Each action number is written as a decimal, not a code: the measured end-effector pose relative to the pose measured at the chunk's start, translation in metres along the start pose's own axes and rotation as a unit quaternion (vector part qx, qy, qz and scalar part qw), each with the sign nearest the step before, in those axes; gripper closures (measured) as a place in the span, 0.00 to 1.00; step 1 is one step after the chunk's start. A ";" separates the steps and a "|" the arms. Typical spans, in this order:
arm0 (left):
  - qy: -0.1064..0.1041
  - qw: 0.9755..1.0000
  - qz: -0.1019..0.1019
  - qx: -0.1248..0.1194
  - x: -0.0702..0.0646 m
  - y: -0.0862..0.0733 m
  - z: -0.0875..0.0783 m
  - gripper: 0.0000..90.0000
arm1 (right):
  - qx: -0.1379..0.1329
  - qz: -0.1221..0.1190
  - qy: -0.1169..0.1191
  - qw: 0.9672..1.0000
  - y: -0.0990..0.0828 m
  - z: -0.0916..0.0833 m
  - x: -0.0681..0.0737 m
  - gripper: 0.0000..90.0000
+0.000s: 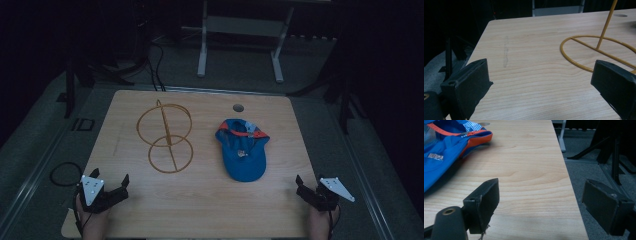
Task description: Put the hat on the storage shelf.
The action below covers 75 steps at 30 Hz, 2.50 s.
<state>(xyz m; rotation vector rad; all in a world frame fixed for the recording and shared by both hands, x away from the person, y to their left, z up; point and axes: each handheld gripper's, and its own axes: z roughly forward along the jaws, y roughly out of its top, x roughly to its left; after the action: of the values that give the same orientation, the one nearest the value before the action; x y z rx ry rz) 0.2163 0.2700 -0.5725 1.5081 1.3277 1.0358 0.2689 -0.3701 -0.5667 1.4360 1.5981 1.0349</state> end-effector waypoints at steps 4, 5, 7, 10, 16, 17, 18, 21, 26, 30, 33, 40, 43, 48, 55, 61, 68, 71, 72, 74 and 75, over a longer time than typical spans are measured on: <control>0.001 1.000 -0.003 -0.002 0.000 0.000 -0.001 0.03 | -0.001 -0.002 -0.003 1.000 0.000 0.000 0.001 0.23; 0.002 1.000 -0.004 -0.003 0.000 0.000 -0.001 0.03 | -0.001 -0.002 -0.003 1.000 0.000 0.000 0.001 0.23; 0.001 1.000 -0.008 -0.004 0.001 0.000 -0.002 0.03 | -0.004 0.006 0.002 1.000 0.000 -0.001 0.000 0.22; 0.001 1.000 -0.012 -0.006 0.001 0.000 -0.002 0.03 | 0.001 0.011 0.010 1.000 0.000 -0.001 0.001 0.21; -0.006 0.999 -0.029 -0.014 0.003 0.001 -0.003 0.03 | 0.016 0.029 0.062 0.998 0.016 -0.004 0.007 0.19; -0.010 0.999 -0.032 -0.016 0.003 0.001 -0.003 0.03 | 0.018 0.027 0.063 0.997 0.018 -0.004 0.008 0.18; -0.011 0.999 -0.033 -0.016 0.003 0.001 -0.003 0.03 | 0.020 0.024 0.068 0.997 0.021 -0.003 0.009 0.18; -0.021 0.999 -0.036 -0.016 0.001 0.001 -0.002 0.03 | 0.028 0.021 0.079 0.996 0.027 -0.001 0.010 0.16; -0.042 0.998 -0.038 -0.008 -0.001 0.003 -0.001 0.03 | 0.042 0.005 0.113 0.993 0.044 0.008 0.013 0.14; -0.042 0.999 -0.024 -0.003 -0.005 0.003 -0.001 0.03 | 0.047 0.006 0.127 0.991 0.052 0.012 0.016 0.14; -0.049 0.998 -0.024 -0.001 -0.007 0.004 -0.002 0.03 | 0.062 0.008 0.130 0.990 0.062 0.017 0.019 0.14; -0.080 0.996 -0.027 0.020 -0.011 0.003 0.002 0.03 | 0.066 0.002 0.131 0.989 0.094 0.028 0.024 0.15; -0.091 0.995 -0.030 0.031 -0.012 0.004 0.002 0.03 | 0.063 -0.016 0.156 0.986 0.108 0.037 0.034 0.16; -0.096 0.994 -0.024 0.045 -0.016 0.006 0.002 0.03 | 0.060 -0.039 0.182 0.981 0.123 0.055 0.051 0.18; -0.099 0.993 -0.023 0.053 -0.017 0.007 0.001 0.03 | 0.064 -0.049 0.200 0.977 0.138 0.079 0.068 0.24; -0.104 0.993 -0.013 0.053 -0.017 0.008 -0.001 0.03 | 0.071 -0.060 0.198 0.976 0.146 0.100 0.080 0.24; -0.111 0.992 0.020 0.060 -0.023 0.009 -0.001 0.03 | 0.077 -0.048 0.193 0.977 0.151 0.130 0.085 0.24; -0.112 0.991 0.029 0.063 -0.025 0.009 -0.001 0.03 | 0.090 -0.050 0.185 0.977 0.150 0.143 0.089 0.24; -0.114 0.991 0.029 0.064 -0.025 0.009 -0.001 0.03 | 0.100 -0.047 0.185 0.977 0.150 0.151 0.091 0.24; -0.115 0.991 0.027 0.064 -0.025 0.009 -0.001 0.03 | 0.108 -0.041 0.193 0.974 0.152 0.158 0.094 0.24; -0.115 0.991 0.027 0.064 -0.025 0.009 -0.001 0.03 | 0.108 -0.041 0.193 0.974 0.152 0.158 0.094 0.24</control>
<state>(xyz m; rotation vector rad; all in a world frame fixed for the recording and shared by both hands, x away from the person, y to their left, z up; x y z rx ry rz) 0.2153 0.2444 -0.5646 1.7124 1.2151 0.7944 0.4641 -0.2552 -0.4923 1.3497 2.0860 1.1721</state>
